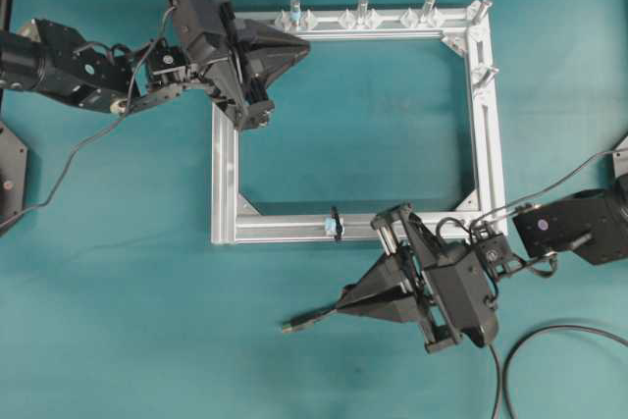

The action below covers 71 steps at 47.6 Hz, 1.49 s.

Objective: Insert the wire through the string loop located in the center.
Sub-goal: 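Hold the black USB cable upright in the right gripper near the frame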

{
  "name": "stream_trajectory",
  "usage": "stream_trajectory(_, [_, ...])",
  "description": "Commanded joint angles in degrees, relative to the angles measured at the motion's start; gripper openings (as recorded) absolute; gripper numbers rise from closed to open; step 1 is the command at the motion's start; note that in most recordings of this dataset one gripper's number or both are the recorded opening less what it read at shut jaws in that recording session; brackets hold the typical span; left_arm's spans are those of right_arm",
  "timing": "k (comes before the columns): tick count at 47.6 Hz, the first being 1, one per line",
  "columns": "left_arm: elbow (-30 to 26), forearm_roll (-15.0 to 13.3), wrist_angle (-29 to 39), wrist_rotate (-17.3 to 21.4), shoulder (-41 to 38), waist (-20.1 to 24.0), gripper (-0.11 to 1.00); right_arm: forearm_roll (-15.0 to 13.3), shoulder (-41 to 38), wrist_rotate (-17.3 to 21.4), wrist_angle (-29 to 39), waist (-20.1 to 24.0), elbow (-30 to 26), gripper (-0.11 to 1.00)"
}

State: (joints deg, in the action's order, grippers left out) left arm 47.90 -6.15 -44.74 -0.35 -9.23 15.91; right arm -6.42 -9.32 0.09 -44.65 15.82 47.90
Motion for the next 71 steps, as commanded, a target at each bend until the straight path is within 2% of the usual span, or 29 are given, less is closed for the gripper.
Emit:
stream_trajectory(1, [-1.23, 2.2, 3.16, 0.7, 2.55, 0.09, 0.15, 0.0, 0.44, -0.18, -0.26, -0.7, -0.79, 0.19])
stream_trajectory(3, [-1.41, 2.11, 5.62, 0.88, 3.16, 0.18, 0.12, -0.09, 0.44, -0.18, 0.0, -0.7, -0.79, 0.18])
stream_trajectory(6, [-1.49, 2.37, 9.49, 0.88, 4.13, 0.26, 0.01, -0.09, 0.44, -0.18, 0.44, -0.62, -0.79, 0.04])
stream_trajectory(8, [-1.41, 2.46, 11.43, 1.05, 4.75, 0.35, 0.0, -0.18, 0.44, -0.26, 0.7, -0.62, -0.88, 0.0])
stream_trajectory(14, [-0.97, 2.55, 14.24, 2.37, 6.33, 0.35, 0.0, -0.18, 0.44, -0.35, 0.7, -0.7, -1.14, 0.0])
stream_trajectory(30, [-0.44, 2.55, 14.59, 2.81, 8.0, 0.0, 0.0, -0.35, 0.44, -0.35, 0.88, -0.7, -1.32, 0.0])
stream_trajectory(43, [-0.35, 2.55, 14.77, 2.55, 8.09, -0.97, 0.0, -0.35, 0.44, -0.35, 5.8, -0.7, -2.37, 0.0])
stream_trajectory(61, [0.44, 2.55, 14.85, 2.46, 8.09, -1.05, 0.0, -0.79, 0.44, 0.18, 7.73, -0.62, -2.9, 0.0])
stream_trajectory(64, [0.62, 2.55, 14.77, 2.46, 8.09, -1.05, 0.0, -0.79, 0.44, 0.18, 8.35, -0.62, -2.9, 0.07])
stream_trajectory(69, [0.62, 2.55, 14.85, 2.46, 8.09, -1.05, 0.0, -0.79, 0.44, 0.18, 8.53, -0.62, -2.99, 0.34])
stream_trajectory(71, [0.62, 2.46, 14.85, 2.46, 8.09, -1.05, 0.0, -0.79, 0.44, 0.18, 8.53, -0.62, -3.08, 0.39])
